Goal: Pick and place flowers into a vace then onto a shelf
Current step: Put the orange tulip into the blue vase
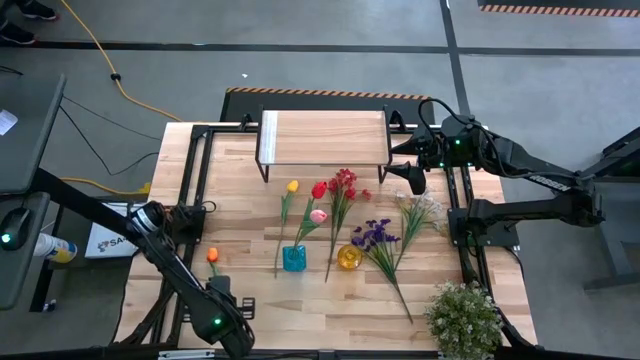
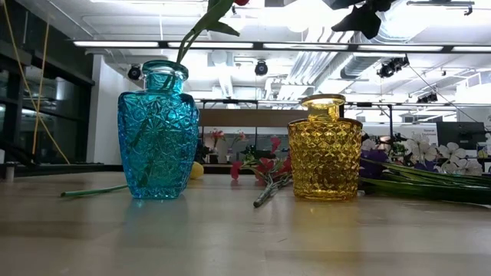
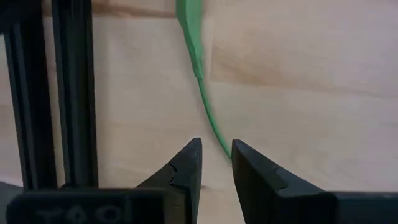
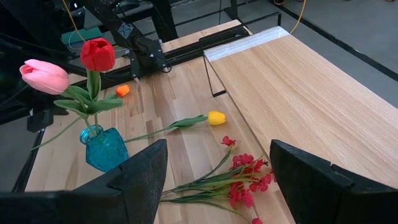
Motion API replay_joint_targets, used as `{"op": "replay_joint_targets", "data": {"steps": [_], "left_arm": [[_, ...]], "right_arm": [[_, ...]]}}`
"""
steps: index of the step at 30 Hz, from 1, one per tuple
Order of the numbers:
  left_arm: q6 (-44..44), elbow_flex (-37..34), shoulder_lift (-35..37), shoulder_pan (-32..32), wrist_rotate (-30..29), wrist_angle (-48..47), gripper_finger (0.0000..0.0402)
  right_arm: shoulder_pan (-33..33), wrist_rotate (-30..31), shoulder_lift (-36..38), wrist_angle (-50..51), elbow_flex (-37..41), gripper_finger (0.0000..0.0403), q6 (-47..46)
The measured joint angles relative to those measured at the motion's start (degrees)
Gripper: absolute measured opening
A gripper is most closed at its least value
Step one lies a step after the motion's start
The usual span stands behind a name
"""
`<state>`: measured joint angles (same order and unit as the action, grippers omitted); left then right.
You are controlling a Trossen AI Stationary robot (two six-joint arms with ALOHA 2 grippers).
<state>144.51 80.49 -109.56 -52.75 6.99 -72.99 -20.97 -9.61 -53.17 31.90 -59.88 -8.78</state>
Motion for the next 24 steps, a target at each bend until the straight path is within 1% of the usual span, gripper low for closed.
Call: {"op": "replay_joint_targets", "data": {"steps": [10, 12, 16, 24], "left_arm": [[0.26, -0.03, -0.33, -0.13, -0.03, -3.68, 0.0122], [0.5, -0.83, -0.27, -0.02, -0.06, -3.1, 0.0122], [0.92, -4.48, -0.26, 0.44, -0.06, 0.99, 0.0122], [1.27, -13.99, 0.23, 0.79, 0.77, 15.09, 0.0122]], "right_arm": [[-0.02, -0.42, -0.01, 0.0, 0.01, 0.0273, -0.21], [-0.01, -0.42, -0.02, 0.0, 0.0, 0.0273, -0.2], [0.0, -0.44, -0.02, 0.0, 0.0, 0.0273, -0.26], [0.0, -0.42, 0.0, 0.0, 0.0, 0.0273, -0.35]]}}
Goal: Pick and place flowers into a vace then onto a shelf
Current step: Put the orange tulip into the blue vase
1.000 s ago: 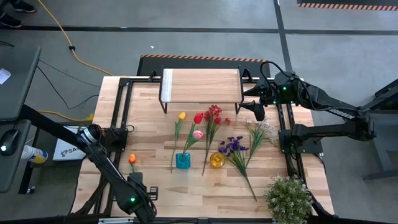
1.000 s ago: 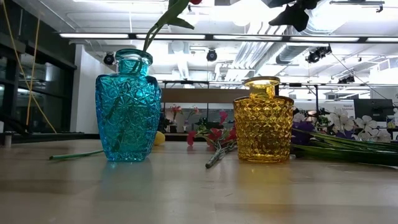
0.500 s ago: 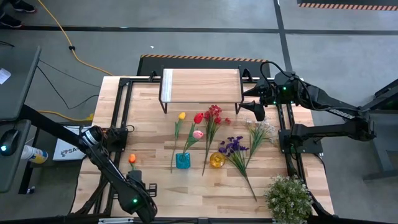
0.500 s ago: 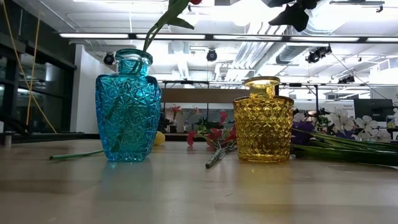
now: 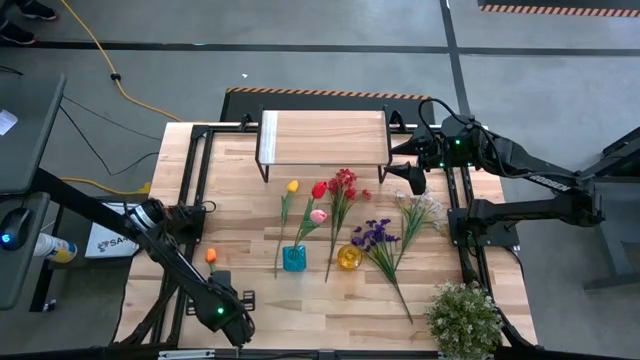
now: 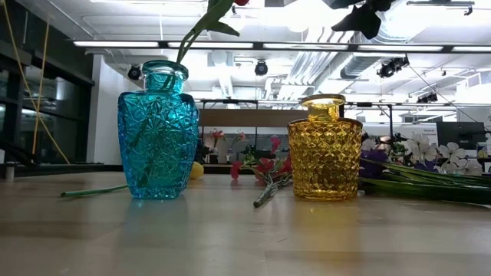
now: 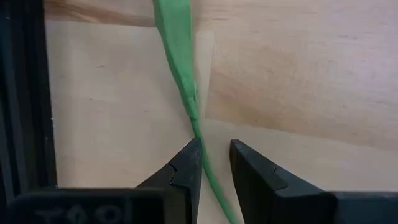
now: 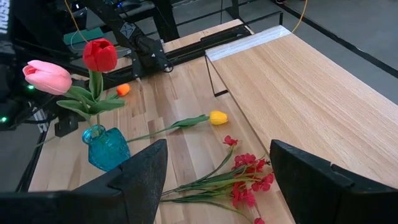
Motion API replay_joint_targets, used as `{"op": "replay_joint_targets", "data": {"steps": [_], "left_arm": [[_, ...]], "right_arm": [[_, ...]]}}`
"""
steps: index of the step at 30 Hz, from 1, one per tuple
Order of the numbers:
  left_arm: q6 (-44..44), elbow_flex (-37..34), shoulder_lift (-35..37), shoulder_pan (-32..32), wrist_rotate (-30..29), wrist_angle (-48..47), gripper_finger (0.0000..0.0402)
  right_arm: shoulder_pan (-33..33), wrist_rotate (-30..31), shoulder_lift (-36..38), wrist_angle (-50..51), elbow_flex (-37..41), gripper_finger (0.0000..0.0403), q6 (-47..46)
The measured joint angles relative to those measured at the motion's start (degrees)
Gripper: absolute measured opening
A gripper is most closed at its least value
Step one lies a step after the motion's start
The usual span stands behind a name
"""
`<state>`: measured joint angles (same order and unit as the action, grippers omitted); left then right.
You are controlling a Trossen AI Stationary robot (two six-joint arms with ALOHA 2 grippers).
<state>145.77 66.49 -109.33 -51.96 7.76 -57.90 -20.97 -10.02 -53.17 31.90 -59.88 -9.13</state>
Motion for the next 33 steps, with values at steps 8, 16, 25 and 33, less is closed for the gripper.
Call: {"op": "replay_joint_targets", "data": {"steps": [8, 16, 25, 33], "left_arm": [[0.07, -1.85, 0.35, 1.5, 1.11, 1.25, 0.0122], [0.81, 2.49, -0.22, 1.7, 1.32, -7.45, 0.0122], [0.96, 2.98, -0.08, 1.7, 1.44, -10.09, 0.0122], [0.42, -1.58, 0.53, 1.76, -0.28, -2.53, 0.0122]], "right_arm": [[0.0, 0.0, 0.0, 0.0, 0.0, 0.0273, -0.02], [0.0, 0.72, 0.0, 0.0, 0.0, 0.0273, 0.15], [0.0, 0.76, -0.02, -0.2, 0.0, 0.0273, 0.17], [0.0, 0.9, -0.02, -0.4, 0.0, 0.0273, 0.17]]}}
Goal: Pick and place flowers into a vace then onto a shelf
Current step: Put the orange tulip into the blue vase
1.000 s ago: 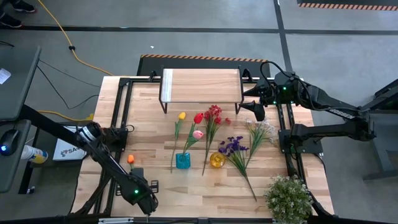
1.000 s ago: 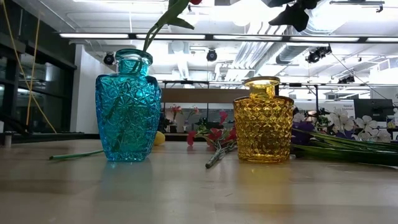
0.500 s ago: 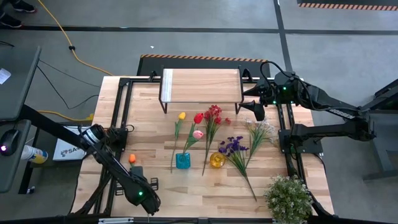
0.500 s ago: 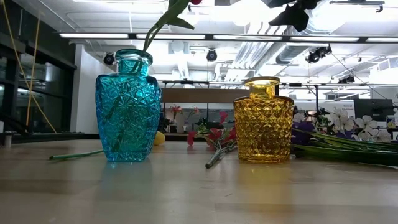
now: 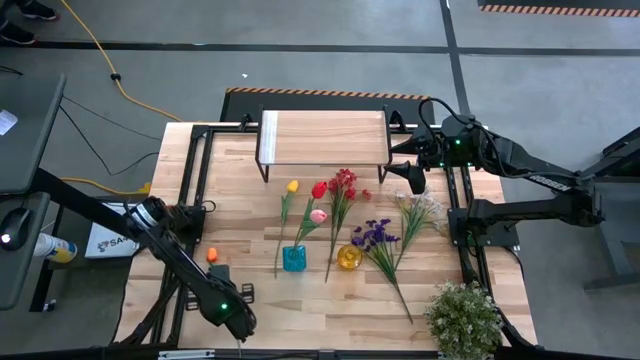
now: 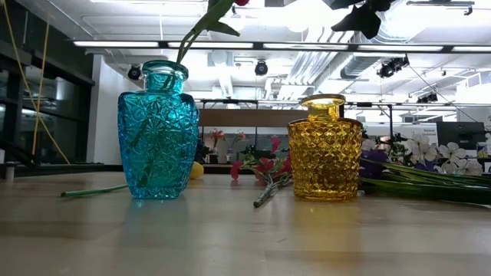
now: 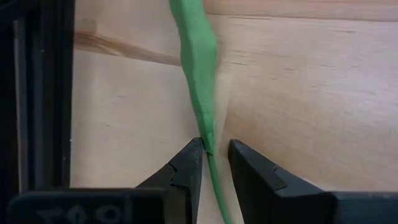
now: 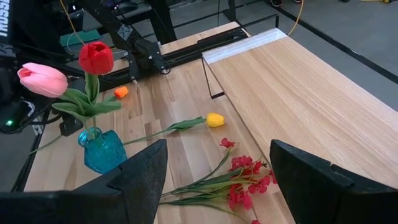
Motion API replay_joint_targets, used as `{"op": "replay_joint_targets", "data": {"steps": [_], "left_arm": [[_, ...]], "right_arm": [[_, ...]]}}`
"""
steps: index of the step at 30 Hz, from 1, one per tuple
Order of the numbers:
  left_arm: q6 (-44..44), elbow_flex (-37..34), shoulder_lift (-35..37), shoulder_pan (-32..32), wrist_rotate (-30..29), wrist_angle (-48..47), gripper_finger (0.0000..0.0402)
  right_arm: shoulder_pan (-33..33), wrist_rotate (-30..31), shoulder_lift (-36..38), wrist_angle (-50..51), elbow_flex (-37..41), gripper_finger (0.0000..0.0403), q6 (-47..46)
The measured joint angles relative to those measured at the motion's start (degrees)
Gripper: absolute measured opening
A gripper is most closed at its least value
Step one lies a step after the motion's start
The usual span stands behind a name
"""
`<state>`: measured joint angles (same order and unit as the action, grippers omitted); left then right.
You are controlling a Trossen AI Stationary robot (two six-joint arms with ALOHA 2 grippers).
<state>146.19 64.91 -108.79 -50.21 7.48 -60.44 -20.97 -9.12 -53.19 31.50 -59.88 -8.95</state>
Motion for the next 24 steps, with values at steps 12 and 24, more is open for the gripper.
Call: {"op": "replay_joint_targets", "data": {"steps": [12, 24], "left_arm": [[-1.42, -1.01, -0.04, -0.05, -2.31, 1.74, 0.0122], [-0.82, -0.97, -0.11, -0.05, -2.29, 1.06, 0.0122]], "right_arm": [[0.0, -0.59, 0.0, -0.06, 0.0, 0.0273, 0.0], [0.0, -0.68, 0.0, -0.06, 0.0, 0.0273, -0.1]]}}
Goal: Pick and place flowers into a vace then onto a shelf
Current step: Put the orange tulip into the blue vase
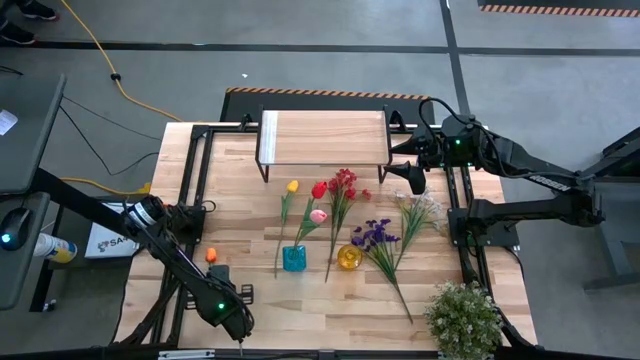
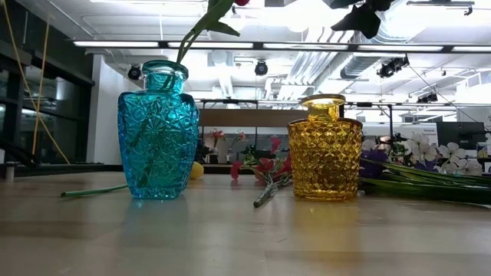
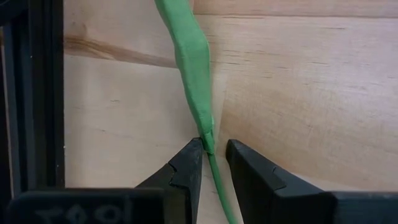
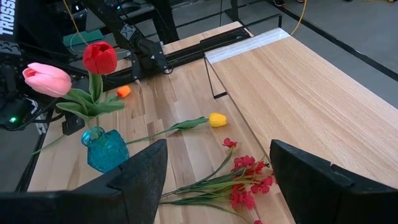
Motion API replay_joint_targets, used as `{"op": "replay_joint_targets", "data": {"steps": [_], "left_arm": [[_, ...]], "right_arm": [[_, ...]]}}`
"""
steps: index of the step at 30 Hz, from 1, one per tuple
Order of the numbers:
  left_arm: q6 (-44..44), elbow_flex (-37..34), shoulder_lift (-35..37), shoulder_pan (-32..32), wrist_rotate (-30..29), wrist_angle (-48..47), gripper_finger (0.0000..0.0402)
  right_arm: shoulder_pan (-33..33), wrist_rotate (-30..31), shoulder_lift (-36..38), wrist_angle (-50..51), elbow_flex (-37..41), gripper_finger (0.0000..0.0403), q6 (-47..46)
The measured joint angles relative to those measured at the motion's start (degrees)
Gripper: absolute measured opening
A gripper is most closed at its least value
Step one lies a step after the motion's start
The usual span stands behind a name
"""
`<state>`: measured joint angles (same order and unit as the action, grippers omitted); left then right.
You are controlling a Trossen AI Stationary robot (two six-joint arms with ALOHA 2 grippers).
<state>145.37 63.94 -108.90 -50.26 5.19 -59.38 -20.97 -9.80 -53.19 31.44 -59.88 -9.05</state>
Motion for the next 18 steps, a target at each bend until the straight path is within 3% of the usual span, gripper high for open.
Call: {"op": "replay_joint_targets", "data": {"steps": [7, 15, 18], "left_arm": [[-0.04, 0.02, -0.02, 0.02, -0.25, -0.13, 0.0112], [0.38, 0.02, -0.02, 0.25, -2.58, 0.0, 0.0021], [0.38, 0.02, -0.02, 0.64, -2.64, -0.11, 0.002]], "right_arm": [[0.0, 0.0, 0.0, 0.0, 0.0, 0.0273, -0.08], [0.0, 0.0, 0.0, 0.0, 0.0, 0.0273, -0.1], [0.0, -0.02, 0.0, 0.0, 0.0, 0.0273, -0.1]]}}
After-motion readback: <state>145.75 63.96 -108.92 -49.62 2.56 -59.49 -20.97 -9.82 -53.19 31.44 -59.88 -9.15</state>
